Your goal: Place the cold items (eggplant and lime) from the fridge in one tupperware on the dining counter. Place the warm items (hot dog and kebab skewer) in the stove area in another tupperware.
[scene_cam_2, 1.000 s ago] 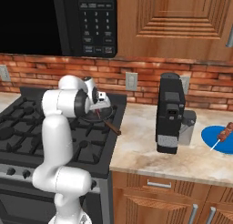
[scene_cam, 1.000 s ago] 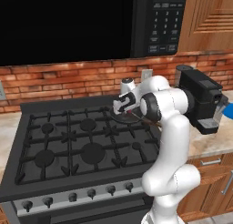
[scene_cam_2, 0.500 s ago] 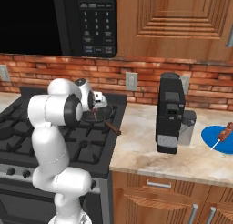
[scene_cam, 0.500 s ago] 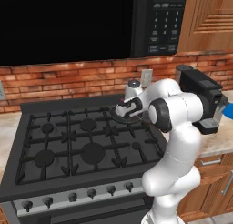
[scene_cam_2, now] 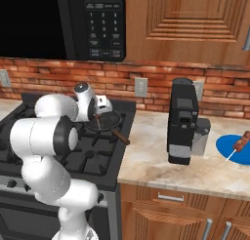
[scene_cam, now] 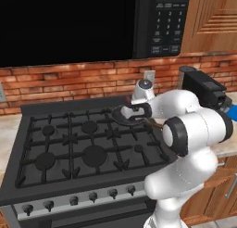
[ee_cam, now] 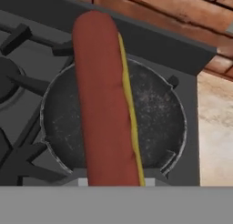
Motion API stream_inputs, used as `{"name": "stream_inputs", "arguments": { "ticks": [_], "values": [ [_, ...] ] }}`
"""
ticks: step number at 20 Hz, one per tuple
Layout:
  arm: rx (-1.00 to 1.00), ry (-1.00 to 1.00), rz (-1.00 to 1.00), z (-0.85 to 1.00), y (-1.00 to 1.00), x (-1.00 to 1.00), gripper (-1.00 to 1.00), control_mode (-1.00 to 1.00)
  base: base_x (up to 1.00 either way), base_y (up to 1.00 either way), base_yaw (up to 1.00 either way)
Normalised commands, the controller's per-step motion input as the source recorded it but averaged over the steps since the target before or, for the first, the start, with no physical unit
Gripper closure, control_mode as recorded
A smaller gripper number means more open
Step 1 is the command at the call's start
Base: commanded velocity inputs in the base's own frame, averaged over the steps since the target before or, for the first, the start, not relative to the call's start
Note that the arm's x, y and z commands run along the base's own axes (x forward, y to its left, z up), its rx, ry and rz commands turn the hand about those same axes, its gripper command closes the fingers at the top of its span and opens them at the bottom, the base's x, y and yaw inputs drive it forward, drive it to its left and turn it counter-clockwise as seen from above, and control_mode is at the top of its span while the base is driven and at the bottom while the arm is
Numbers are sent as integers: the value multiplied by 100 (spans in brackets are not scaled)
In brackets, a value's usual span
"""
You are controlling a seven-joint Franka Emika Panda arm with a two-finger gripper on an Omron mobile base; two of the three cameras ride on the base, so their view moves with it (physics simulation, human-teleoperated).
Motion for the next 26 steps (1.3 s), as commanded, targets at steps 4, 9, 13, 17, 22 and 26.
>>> {"name": "stream_inputs", "arguments": {
  "ticks": [4,9,13,17,22,26],
  "values": [
    [2,0,2,73,0,-45,100,-100,0,0,0],
    [1,0,1,59,0,-59,100,-100,0,0,0],
    [2,-2,0,45,0,-72,100,-100,0,0,0],
    [3,0,0,56,0,-74,100,-100,0,0,0],
    [2,0,0,57,0,-73,100,-100,0,0,0],
    [1,0,0,53,0,-73,100,-100,0,0,0]
  ]
}}
